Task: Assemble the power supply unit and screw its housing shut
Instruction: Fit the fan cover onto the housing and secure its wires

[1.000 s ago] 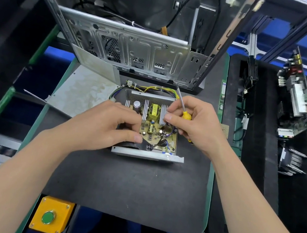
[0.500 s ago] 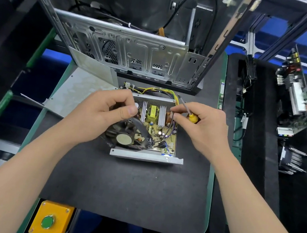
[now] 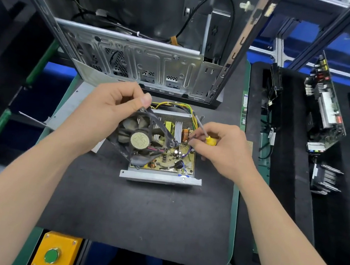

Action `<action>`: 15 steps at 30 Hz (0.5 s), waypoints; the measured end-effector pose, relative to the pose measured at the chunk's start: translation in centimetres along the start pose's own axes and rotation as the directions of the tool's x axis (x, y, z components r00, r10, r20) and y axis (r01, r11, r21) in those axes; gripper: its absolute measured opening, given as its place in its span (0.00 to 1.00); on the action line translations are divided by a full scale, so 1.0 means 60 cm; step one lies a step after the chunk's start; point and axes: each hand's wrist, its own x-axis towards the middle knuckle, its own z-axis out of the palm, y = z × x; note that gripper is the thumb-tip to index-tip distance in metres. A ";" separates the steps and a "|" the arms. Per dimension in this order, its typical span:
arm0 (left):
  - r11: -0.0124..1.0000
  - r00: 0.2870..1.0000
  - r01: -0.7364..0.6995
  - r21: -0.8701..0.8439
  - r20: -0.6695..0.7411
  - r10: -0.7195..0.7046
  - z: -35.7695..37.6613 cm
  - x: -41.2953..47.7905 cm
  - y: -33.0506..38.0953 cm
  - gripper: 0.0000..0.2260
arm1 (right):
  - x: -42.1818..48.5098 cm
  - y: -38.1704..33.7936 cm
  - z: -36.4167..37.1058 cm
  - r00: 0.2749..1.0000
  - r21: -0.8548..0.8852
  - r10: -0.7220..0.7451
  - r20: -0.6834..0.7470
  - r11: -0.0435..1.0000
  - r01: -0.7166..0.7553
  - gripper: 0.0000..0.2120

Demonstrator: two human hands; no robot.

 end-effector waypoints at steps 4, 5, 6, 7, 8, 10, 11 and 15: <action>0.995 0.999 -0.019 0.095 0.033 0.016 0.008 -0.007 0.002 0.17 | 0.002 -0.001 0.006 0.999 -0.152 0.016 0.049 0.988 -0.009 0.04; 0.994 0.999 -0.021 0.106 0.050 0.016 0.010 -0.008 0.002 0.16 | 0.002 -0.004 0.010 0.999 -0.211 0.010 0.040 0.978 -0.001 0.05; 0.992 0.998 -0.029 0.122 0.065 0.021 0.012 -0.009 0.002 0.16 | 0.001 -0.006 0.015 0.999 -0.268 -0.001 0.036 0.963 0.011 0.05; 0.990 0.997 -0.036 0.140 0.070 0.026 0.015 -0.011 0.004 0.15 | -0.001 -0.009 0.021 0.999 -0.323 -0.011 0.042 0.946 0.024 0.05; 0.987 0.997 -0.042 0.155 0.065 0.032 0.016 -0.012 0.005 0.15 | -0.005 -0.011 0.026 0.999 -0.373 -0.014 0.052 0.927 0.032 0.04; 0.984 0.998 -0.050 0.172 0.035 0.045 0.014 -0.013 0.009 0.15 | -0.012 -0.013 0.033 0.998 -0.461 -0.009 0.063 0.887 0.037 0.01; 0.981 0.998 -0.058 0.185 0.011 0.057 0.011 -0.013 0.012 0.15 | -0.015 -0.013 0.034 0.999 -0.495 -0.007 0.054 0.868 0.032 0.03; 0.943 0.992 -0.111 0.313 -0.014 0.122 0.002 -0.012 0.027 0.14 | -0.017 -0.018 0.040 1.000 -0.527 -0.019 -0.004 0.850 0.013 0.03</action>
